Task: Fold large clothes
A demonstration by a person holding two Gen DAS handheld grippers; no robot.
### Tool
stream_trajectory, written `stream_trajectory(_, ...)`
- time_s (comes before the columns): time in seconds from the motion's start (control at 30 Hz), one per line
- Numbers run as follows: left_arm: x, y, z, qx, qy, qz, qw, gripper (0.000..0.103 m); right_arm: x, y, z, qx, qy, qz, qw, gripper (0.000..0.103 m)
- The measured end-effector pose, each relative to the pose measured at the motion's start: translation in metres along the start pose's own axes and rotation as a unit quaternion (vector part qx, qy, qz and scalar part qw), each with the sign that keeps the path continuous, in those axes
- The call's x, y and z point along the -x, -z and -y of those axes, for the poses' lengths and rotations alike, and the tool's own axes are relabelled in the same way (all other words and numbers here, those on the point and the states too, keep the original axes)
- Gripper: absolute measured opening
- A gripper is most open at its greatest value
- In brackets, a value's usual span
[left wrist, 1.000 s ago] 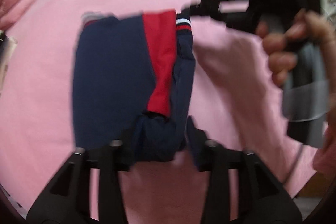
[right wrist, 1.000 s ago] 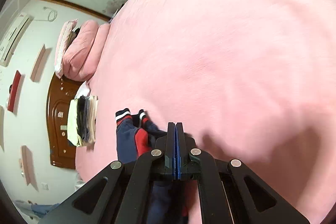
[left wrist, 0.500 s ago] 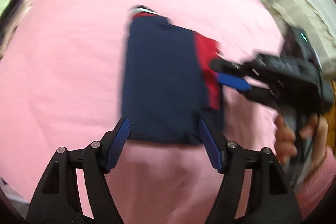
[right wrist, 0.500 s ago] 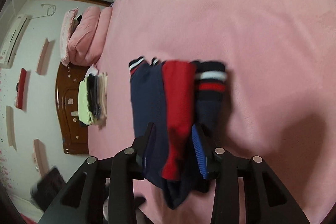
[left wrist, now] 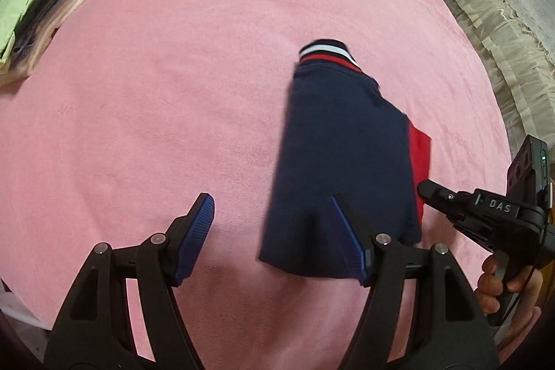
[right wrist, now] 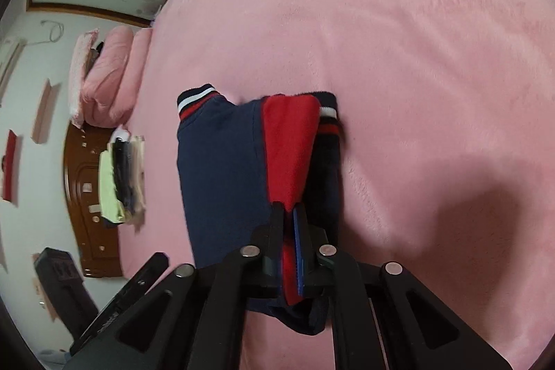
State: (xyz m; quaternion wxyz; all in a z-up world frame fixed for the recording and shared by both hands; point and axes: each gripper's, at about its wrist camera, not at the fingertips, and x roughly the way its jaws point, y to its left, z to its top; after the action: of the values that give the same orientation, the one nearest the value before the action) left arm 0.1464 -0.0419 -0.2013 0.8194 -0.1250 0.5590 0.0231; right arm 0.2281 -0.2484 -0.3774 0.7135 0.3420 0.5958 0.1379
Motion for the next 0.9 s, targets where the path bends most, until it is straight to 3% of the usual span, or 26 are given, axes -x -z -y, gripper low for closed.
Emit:
stream_trajectory(0.07,-0.007,-0.002,0.001,0.0,-0.001,-0.004,1.0,0.066,0.001,0.0,0.003,-0.009,0.012,0.002,1.0,0.029)
stream_trajectory(0.1,-0.008,-0.002,0.002,0.001,-0.001,-0.006,1.0,0.066,0.0,-0.001,0.003,-0.012,0.022,0.005,1.0,0.053)
stream_trajectory(0.13,-0.009,-0.002,0.004,0.002,-0.002,-0.006,1.0,0.066,-0.004,0.0,0.002,-0.014,0.027,0.009,1.0,0.063)
stream_trajectory(0.23,-0.01,-0.003,0.002,0.008,-0.005,-0.008,0.9999,0.066,-0.012,-0.005,0.009,-0.03,0.026,-0.007,0.999,0.06)
stream_trajectory(0.27,-0.011,-0.005,0.001,0.011,-0.006,-0.009,0.9999,0.066,-0.016,-0.007,0.011,-0.034,0.019,-0.015,0.999,0.053)
stream_trajectory(0.3,-0.007,-0.001,0.0,0.013,-0.008,-0.009,0.9998,0.066,-0.021,-0.007,0.008,-0.035,0.012,-0.017,0.999,0.031)
stream_trajectory(0.4,-0.008,-0.007,-0.007,0.021,-0.018,-0.004,0.9996,0.066,-0.028,-0.01,-0.008,-0.011,0.031,-0.003,0.999,0.015)
stream_trajectory(0.5,-0.009,-0.01,-0.014,0.03,-0.022,-0.004,0.9993,0.066,-0.02,-0.01,-0.035,0.034,0.02,0.02,0.999,0.012)
stream_trajectory(0.57,-0.01,-0.01,-0.019,0.036,-0.026,-0.003,0.999,0.066,-0.008,-0.012,-0.047,0.052,-0.013,0.019,0.998,0.012)
stream_trajectory(0.73,-0.011,-0.012,-0.029,0.052,-0.033,0.0,0.9981,0.066,-0.005,-0.011,-0.081,0.092,-0.155,0.002,0.984,0.011)
stream_trajectory(0.77,-0.012,-0.012,-0.03,0.054,-0.034,0.0,0.998,0.066,-0.005,-0.011,-0.084,0.098,-0.157,0.0,0.983,0.011)
stream_trajectory(0.9,-0.009,-0.012,-0.034,0.052,-0.028,-0.003,0.9982,0.066,-0.002,-0.019,-0.044,0.054,-0.051,0.013,0.997,0.011)
